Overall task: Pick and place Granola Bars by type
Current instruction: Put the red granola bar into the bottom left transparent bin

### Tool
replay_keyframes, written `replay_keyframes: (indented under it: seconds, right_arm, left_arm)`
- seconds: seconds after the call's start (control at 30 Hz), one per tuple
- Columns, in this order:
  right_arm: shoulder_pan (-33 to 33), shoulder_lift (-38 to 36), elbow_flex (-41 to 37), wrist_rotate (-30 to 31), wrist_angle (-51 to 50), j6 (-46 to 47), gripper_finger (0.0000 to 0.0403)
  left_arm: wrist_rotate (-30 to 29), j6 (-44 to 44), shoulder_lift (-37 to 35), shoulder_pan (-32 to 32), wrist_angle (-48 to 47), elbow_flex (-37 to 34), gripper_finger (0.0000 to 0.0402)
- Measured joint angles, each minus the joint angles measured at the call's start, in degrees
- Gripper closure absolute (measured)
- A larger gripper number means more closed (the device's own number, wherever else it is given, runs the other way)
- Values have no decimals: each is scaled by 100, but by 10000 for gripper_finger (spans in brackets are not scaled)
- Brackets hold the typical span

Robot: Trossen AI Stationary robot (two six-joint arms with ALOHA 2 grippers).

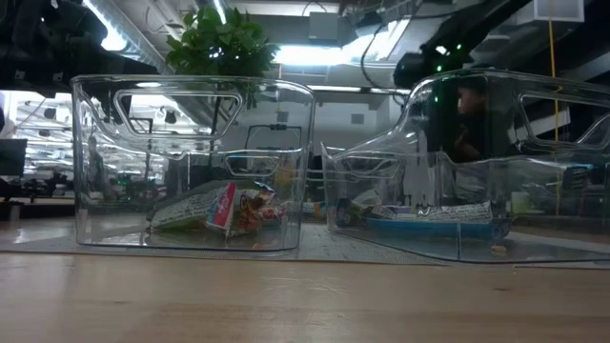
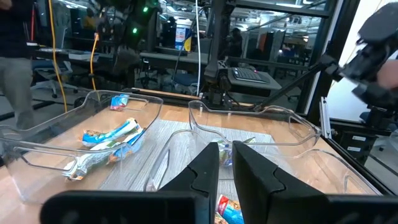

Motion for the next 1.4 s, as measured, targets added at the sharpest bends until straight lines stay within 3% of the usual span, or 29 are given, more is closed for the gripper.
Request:
replay_keyframes:
  seconds: [0.23, 0.97, 1.4]
  right_arm:
    - [-189, 719, 0, 0, -312, -694, 108]
    - [-1151, 1584, -2, -569, 48, -1729, 107]
    - [-1230, 2077, -2, -812, 63, -1790, 108]
  left_arm:
    - [0, 0, 1, -1, 1, 0, 361]
    - [1, 0, 1, 0, 0, 0, 360]
    - [2, 0, 1, 0, 0, 0, 359]
